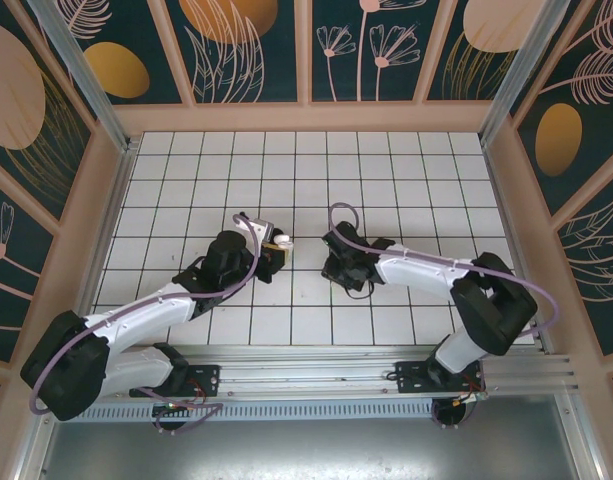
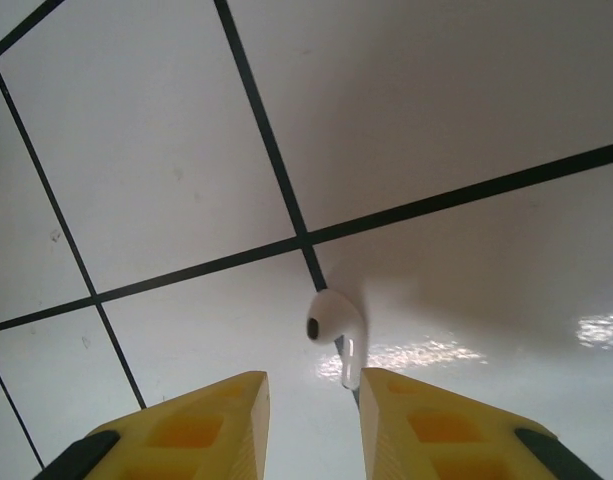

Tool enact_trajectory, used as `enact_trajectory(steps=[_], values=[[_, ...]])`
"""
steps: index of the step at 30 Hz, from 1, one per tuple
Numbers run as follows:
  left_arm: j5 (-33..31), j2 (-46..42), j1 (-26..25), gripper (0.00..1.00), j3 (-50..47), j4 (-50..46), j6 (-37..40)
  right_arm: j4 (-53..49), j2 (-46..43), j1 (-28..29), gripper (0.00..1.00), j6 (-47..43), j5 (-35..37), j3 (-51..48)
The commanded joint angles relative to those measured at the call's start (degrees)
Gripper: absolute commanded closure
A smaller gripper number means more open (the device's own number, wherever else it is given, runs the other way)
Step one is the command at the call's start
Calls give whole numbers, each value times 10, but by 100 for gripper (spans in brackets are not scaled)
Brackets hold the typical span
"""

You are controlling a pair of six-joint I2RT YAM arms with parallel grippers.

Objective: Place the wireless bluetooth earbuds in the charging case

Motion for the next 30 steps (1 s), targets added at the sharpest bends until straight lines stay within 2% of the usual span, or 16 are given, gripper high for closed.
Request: enact_trajectory(steps=[1, 8, 19, 30], values=[[21, 7, 4, 100, 13, 31, -5, -19, 30, 3, 71, 18, 6, 29], [25, 5, 3, 100, 10, 28, 7, -74, 78, 11, 71, 14, 32, 83], [31, 3, 3, 100, -3, 32, 13, -140, 93, 31, 72, 10, 64, 141], [33, -2, 3, 100, -15, 37, 11, -146, 91, 21, 73, 1, 59, 119]])
